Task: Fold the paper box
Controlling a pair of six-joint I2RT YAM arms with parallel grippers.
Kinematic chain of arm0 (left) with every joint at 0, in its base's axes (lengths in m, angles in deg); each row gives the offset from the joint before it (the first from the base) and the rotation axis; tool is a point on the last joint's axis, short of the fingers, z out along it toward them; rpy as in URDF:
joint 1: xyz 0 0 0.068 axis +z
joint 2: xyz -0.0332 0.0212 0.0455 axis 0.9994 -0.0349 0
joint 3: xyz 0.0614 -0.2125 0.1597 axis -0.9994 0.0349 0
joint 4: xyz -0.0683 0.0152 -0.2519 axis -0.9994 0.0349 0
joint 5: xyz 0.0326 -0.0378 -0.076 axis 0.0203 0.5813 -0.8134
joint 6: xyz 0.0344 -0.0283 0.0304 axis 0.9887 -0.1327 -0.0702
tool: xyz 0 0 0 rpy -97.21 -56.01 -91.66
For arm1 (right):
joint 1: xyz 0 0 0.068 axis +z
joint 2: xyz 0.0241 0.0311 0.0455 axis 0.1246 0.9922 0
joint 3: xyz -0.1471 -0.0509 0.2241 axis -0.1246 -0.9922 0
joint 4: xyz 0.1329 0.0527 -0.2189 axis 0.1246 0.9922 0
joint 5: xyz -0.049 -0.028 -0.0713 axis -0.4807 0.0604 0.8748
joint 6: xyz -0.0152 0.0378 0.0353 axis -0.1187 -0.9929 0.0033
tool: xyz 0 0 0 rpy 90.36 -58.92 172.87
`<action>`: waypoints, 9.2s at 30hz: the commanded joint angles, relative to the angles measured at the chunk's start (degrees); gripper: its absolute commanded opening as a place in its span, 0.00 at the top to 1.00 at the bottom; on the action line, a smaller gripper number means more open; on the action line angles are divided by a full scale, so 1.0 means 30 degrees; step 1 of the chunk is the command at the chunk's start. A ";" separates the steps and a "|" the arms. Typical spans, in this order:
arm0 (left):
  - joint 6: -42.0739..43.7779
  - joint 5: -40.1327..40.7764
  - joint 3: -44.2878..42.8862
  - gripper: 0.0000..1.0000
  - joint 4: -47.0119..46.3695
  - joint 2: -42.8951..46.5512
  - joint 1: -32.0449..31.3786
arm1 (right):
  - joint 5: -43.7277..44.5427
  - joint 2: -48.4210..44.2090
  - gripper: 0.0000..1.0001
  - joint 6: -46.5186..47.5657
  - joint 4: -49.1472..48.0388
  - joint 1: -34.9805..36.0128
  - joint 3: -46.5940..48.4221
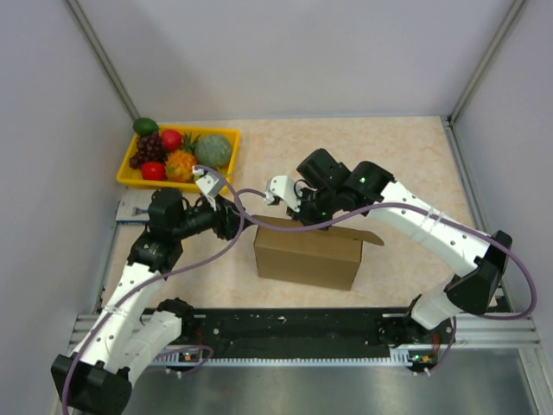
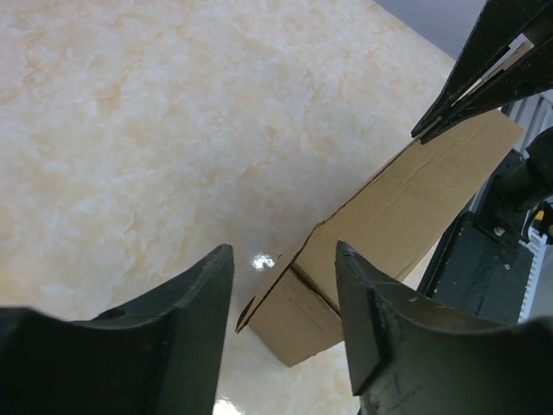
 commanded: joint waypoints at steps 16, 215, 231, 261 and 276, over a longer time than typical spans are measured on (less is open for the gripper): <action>0.2164 -0.1016 -0.2856 0.94 0.3704 -0.1446 -0.1303 | 0.0407 -0.1099 0.72 -0.1571 -0.1280 -0.0131 -0.0476; -0.9851 1.6828 0.6518 1.00 0.0218 0.4765 -1.1706 | -0.1455 -0.9486 0.29 -2.3537 -1.2161 -0.2122 -0.7065; -0.9469 1.6887 0.6430 0.99 0.0599 0.5322 -1.1706 | -0.4279 -0.9274 0.70 -3.3363 -2.3671 -0.3705 -1.7147; -0.9792 1.6305 0.6579 0.67 0.1153 0.6256 -1.1677 | -0.4688 -1.0566 0.87 -3.4447 -2.5981 -0.3119 -2.1659; -1.0290 1.6855 -0.3953 0.29 0.7921 0.6952 -1.1707 | -0.3750 -1.1356 0.87 -3.1488 -2.2320 -0.3119 -2.0196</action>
